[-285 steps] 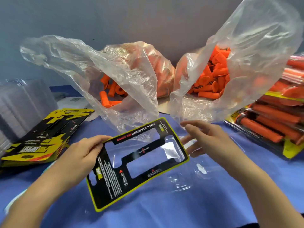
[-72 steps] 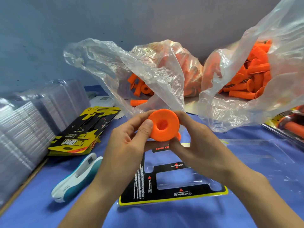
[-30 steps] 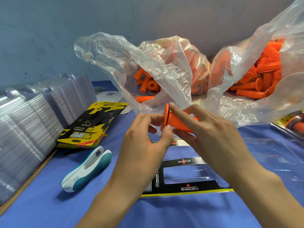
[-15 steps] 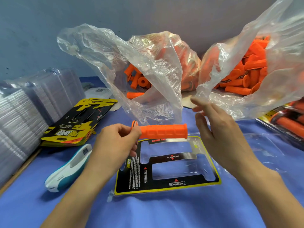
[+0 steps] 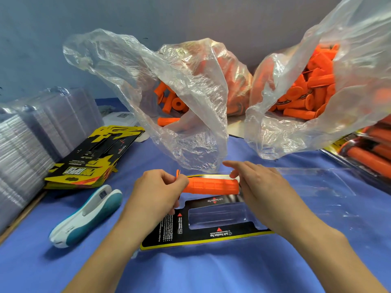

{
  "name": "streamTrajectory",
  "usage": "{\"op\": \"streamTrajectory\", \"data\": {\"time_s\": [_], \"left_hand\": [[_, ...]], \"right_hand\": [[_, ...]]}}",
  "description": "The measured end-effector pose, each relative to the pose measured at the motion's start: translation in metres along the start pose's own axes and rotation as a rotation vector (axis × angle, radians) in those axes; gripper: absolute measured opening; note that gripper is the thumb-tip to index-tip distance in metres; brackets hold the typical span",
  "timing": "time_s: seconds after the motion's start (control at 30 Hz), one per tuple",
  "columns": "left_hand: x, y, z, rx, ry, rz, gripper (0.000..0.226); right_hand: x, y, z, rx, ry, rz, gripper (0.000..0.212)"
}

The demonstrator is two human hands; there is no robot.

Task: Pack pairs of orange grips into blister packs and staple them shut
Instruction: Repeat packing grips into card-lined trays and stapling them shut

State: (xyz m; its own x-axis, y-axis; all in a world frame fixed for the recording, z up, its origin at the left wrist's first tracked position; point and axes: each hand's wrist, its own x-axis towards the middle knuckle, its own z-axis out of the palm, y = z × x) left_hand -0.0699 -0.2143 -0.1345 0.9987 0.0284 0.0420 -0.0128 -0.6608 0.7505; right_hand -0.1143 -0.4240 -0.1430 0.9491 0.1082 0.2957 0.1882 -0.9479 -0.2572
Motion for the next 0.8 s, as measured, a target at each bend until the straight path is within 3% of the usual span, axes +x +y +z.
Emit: {"op": "streamTrajectory", "data": {"time_s": [0.3,0.5,0.8], "left_hand": [[0.0,-0.003,0.001,0.082,-0.038,0.012,0.047],[0.0,-0.007,0.001,0.037,-0.119,-0.025,0.043],[-0.001,-0.009,0.002,0.164,-0.156,-0.047,0.051]], "right_hand": [[-0.001,-0.003,0.002,0.05,-0.017,0.017,0.061],[-0.003,-0.002,0.008,-0.102,-0.056,-0.014,0.071],[-0.005,-0.005,0.015,-0.137,-0.077,-0.065,0.061]]}}
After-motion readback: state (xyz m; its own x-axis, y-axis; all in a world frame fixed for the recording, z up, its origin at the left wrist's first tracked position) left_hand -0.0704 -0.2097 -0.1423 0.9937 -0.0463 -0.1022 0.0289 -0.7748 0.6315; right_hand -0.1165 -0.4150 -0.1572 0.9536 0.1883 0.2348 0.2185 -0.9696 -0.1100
